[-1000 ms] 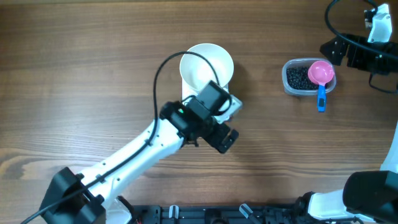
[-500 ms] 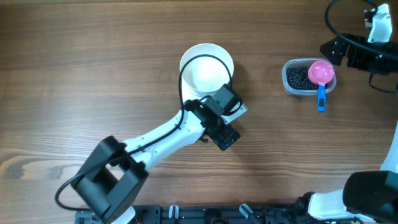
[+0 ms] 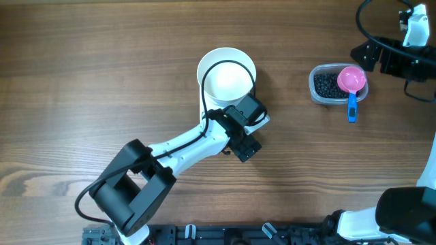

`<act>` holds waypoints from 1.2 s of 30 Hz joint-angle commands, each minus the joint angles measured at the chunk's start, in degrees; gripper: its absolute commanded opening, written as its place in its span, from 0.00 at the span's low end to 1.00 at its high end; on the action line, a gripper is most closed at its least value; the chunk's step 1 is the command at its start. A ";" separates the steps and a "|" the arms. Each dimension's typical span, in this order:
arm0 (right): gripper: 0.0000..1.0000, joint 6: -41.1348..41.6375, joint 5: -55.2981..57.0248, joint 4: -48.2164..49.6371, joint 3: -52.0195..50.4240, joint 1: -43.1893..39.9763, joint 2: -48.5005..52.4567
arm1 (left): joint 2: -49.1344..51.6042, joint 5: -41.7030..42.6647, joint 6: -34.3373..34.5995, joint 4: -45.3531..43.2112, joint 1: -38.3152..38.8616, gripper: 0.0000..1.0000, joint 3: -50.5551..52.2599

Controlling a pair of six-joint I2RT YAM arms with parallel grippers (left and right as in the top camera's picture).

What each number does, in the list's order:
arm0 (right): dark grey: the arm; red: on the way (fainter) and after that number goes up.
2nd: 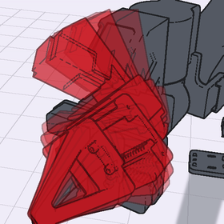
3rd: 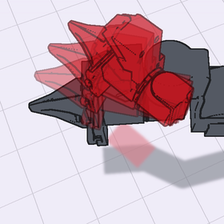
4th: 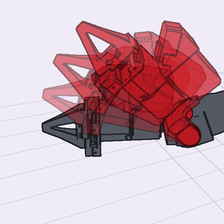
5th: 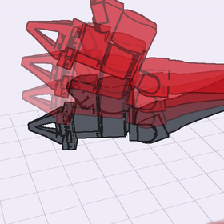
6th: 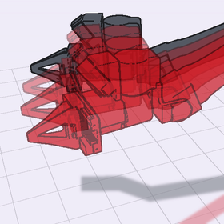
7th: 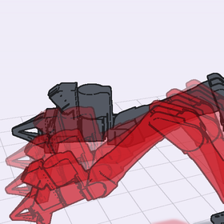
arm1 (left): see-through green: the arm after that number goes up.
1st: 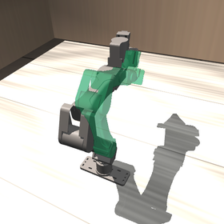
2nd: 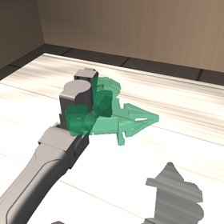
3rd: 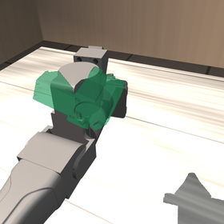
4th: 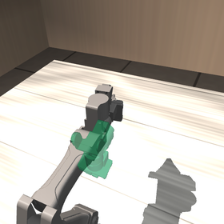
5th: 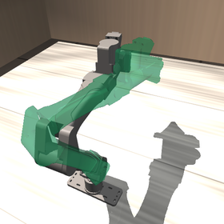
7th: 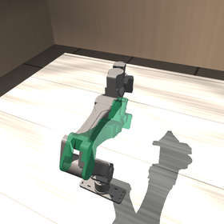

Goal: Scoop item into bowl and weigh 150g on scale

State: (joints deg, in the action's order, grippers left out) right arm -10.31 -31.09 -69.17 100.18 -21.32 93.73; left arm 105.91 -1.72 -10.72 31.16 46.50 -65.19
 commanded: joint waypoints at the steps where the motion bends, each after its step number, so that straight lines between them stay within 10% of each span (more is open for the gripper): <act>1: 1.00 0.39 -0.68 0.13 -0.39 0.09 0.57 | 1.81 -0.72 -1.09 -0.74 0.46 1.00 0.31; 36: 1.00 0.39 -0.68 0.13 -0.39 0.09 0.57 | 7.37 -1.03 2.34 -2.80 0.59 1.00 0.94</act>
State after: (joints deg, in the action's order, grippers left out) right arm -10.31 -31.09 -69.17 100.18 -21.32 93.73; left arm 108.99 -4.75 -10.74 28.86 47.20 -66.28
